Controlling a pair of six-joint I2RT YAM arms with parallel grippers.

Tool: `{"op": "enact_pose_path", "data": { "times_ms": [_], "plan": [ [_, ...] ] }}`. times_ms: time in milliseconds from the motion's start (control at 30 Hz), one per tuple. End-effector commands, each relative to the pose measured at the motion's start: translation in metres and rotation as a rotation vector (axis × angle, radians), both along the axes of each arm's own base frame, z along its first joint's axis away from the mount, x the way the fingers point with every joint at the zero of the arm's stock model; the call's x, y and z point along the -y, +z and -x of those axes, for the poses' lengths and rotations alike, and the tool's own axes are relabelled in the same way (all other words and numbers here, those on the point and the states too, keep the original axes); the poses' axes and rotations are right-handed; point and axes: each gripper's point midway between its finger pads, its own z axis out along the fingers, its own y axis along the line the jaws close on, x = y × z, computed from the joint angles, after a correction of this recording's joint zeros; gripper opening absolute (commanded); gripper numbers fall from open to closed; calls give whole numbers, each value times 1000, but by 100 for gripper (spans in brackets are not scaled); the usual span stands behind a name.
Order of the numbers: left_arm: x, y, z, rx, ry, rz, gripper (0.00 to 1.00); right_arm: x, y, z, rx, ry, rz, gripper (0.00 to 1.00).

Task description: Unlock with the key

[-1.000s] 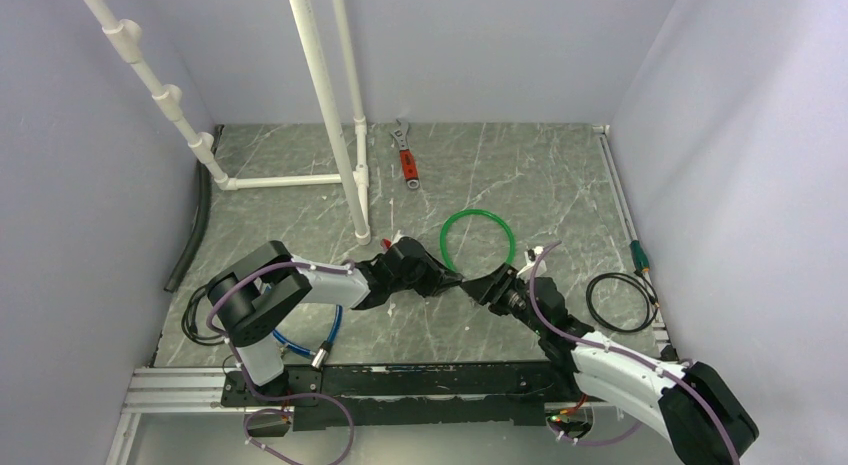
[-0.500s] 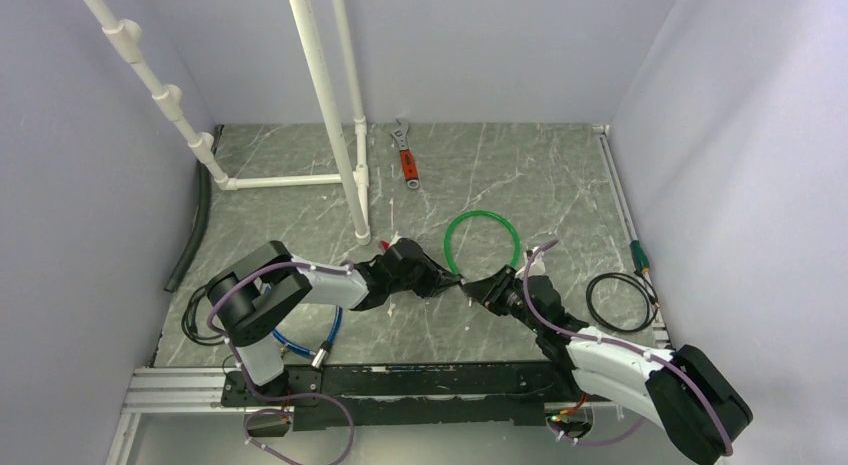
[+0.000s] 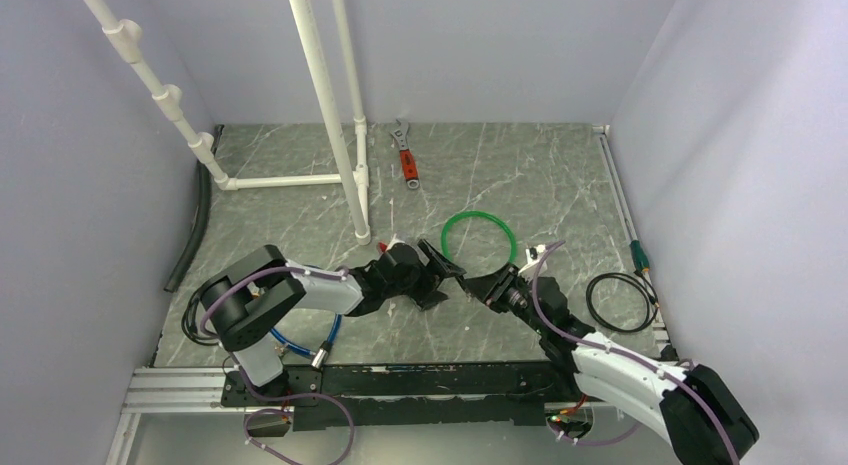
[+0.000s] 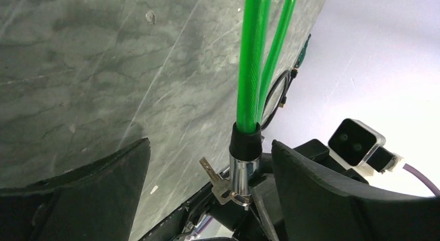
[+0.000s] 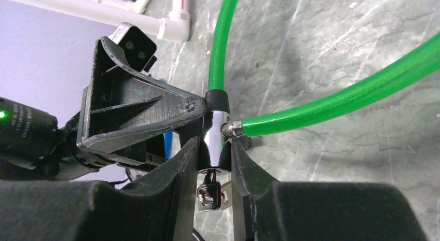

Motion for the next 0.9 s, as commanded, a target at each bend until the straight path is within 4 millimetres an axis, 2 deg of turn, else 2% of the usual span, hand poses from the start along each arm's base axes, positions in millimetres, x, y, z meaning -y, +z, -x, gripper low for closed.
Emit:
{"op": "enact_pose_path", "data": {
  "times_ms": [0, 233, 433, 700, 800, 833, 867],
  "plan": [
    [-4, 23, -4, 102, -6, 23, 88, 4, -6, 12, 30, 28, -3, 0],
    [4, 15, -7, 105, -23, 84, 73, 0, -1, 16, 52, 66, -19, 0],
    [16, 16, -15, 121, -22, 171, 66, -4, -2, 20, 47, 94, -34, 0],
    [20, 11, -19, 94, -16, 171, 44, -6, -2, 21, 45, 105, -38, 0],
    [23, 11, -20, 88, -24, 181, 31, -7, -3, 21, 45, 107, -35, 0],
    [25, 10, -20, 84, -28, 184, 23, -7, -2, 20, 46, 109, -37, 0],
    [26, 11, -21, 83, -30, 191, 9, -8, -4, 21, 42, 112, -36, 0]
  ]
}}
